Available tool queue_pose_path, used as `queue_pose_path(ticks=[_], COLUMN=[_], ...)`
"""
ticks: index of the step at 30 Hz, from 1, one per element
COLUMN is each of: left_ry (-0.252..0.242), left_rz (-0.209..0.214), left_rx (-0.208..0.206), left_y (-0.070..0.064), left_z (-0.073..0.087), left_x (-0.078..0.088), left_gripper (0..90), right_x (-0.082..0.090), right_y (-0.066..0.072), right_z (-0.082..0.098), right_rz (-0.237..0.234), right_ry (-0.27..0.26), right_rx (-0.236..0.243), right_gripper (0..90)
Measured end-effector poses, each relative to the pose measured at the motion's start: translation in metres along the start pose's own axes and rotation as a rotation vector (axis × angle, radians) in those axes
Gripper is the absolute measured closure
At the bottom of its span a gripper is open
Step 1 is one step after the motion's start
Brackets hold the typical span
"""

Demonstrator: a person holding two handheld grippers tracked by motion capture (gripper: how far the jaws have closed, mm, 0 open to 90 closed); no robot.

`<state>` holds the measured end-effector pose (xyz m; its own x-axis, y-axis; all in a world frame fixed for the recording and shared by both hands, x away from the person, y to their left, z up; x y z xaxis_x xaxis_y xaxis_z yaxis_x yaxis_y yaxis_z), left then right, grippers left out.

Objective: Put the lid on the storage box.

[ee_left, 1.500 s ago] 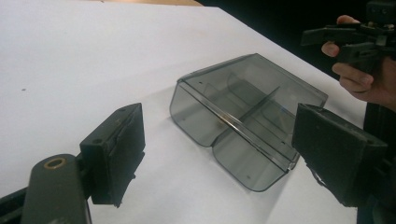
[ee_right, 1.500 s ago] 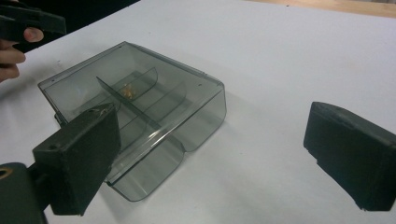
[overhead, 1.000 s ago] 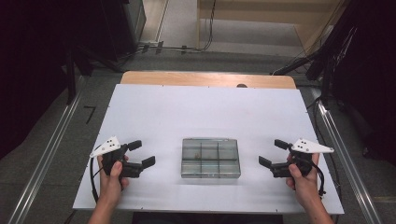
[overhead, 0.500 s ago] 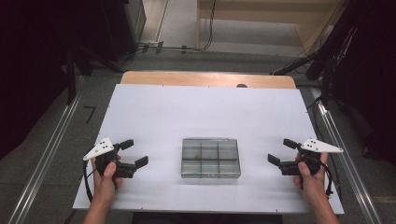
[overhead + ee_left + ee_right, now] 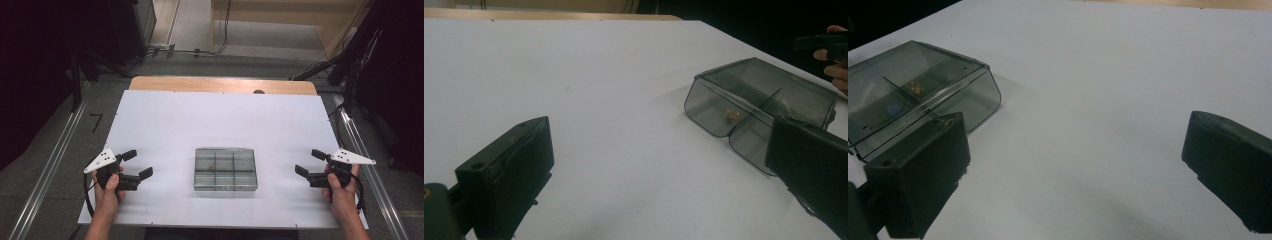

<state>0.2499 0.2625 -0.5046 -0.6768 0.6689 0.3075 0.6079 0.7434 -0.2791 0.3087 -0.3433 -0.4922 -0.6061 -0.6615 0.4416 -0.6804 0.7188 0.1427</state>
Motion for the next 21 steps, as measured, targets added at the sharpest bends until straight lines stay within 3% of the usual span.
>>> queue_pose_path(ticks=[7,13,21], left_ry=[0.003,-0.034,-0.028], left_rz=[-0.006,0.001,0.002], left_rx=[-0.005,0.016,0.012], left_y=[0.000,0.002,0.000], left_z=[0.003,0.006,0.006], left_x=[0.000,0.003,0.002], left_gripper=[0.0,0.0,0.0], right_x=[0.001,0.004,0.005], right_y=[-0.003,0.001,-0.003], right_z=[0.005,0.014,0.016], right_rz=[0.011,0.003,0.002], right_ry=[0.009,0.027,0.008], right_rx=[-0.005,0.003,-0.023], right_gripper=[0.0,0.0,0.0])
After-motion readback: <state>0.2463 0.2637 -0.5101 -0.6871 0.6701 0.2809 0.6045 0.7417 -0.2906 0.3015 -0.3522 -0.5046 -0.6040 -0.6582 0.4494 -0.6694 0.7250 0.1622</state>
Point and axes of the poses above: each handheld gripper's, and its own axes: x roughly backward along the jaws, z roughly out of its underside, y roughly to its left, the point moved 2 cm from there along -x, roughly forward along the jaws, and after that the axes turned 2 degrees about x, right-handed, at the moved point
